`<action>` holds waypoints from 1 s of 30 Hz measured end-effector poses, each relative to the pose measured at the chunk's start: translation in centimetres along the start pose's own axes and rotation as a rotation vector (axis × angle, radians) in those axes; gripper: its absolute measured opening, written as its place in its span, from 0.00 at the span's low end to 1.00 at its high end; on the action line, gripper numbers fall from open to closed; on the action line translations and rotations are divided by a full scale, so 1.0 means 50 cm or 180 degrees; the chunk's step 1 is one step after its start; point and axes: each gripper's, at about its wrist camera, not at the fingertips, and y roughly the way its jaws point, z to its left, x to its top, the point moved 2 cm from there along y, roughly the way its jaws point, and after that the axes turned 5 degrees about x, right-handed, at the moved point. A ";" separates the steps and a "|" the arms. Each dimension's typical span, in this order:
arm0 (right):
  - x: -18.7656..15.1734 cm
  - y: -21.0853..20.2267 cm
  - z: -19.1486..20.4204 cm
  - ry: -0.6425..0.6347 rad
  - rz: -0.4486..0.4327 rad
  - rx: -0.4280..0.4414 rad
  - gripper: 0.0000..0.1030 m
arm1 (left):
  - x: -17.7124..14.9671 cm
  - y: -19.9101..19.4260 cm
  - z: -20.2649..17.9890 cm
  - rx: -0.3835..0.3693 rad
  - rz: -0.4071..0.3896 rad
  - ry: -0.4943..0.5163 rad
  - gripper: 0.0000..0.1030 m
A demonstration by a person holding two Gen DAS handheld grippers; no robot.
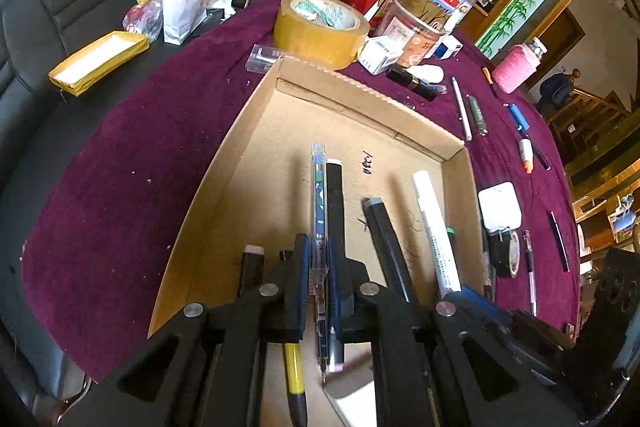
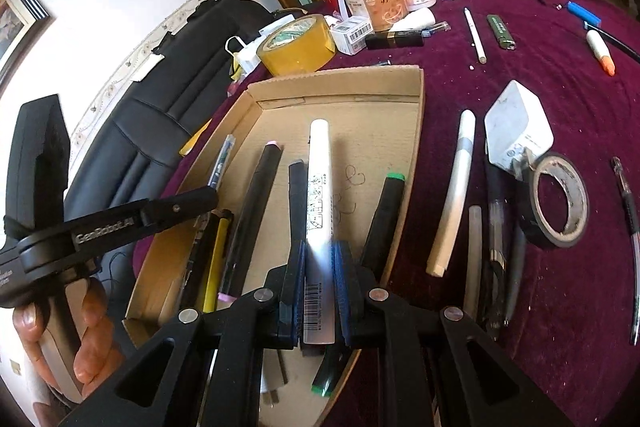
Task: Organize rigid objects
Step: 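Carry the clear pen and white marker into the cardboard tray and open both tools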
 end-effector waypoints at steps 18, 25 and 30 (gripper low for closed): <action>0.003 0.033 0.017 -0.0188 0.0087 -0.0291 0.15 | 0.001 0.042 -0.006 0.0151 0.0115 0.0081 0.09; 0.009 0.049 0.028 -0.0294 0.0123 -0.0469 0.15 | 0.000 0.049 -0.009 0.0185 0.0159 0.0097 0.09; 0.010 0.053 0.031 -0.0342 0.0126 -0.0552 0.16 | 0.000 0.051 -0.007 0.0188 0.0164 0.0074 0.09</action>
